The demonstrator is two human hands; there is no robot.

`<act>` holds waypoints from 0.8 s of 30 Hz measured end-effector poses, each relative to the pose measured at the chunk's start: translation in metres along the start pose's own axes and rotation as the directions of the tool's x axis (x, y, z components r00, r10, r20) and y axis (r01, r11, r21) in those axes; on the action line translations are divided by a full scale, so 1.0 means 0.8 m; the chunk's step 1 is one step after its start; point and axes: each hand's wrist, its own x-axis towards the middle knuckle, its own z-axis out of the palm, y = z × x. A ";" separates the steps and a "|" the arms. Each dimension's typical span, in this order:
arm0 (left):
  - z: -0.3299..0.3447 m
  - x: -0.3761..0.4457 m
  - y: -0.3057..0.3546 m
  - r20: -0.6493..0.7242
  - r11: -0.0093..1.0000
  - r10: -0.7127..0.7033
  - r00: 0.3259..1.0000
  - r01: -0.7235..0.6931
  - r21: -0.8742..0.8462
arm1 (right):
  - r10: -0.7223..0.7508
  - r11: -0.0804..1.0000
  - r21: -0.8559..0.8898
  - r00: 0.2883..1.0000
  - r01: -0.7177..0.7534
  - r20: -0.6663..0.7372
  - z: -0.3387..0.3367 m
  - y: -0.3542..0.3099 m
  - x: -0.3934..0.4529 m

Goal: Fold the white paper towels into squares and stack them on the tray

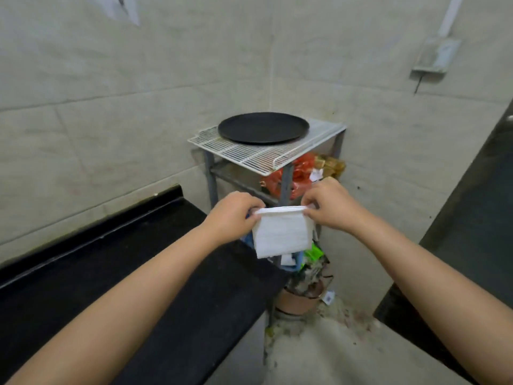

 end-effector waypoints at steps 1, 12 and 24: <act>0.000 0.037 0.000 -0.015 1.000 -0.006 1.000 0.006 -0.020 | -0.008 1.000 -0.010 1.000 0.008 -0.007 -0.007 0.023 0.026; -0.041 0.362 -0.040 -0.051 0.984 -0.179 0.983 0.179 -0.005 | 0.026 0.984 0.179 0.998 -0.015 -0.058 -0.077 0.207 0.297; -0.020 0.579 -0.150 -0.298 0.736 -0.662 0.688 0.671 -0.088 | -0.254 0.856 0.446 0.964 0.263 -0.080 -0.018 0.283 0.607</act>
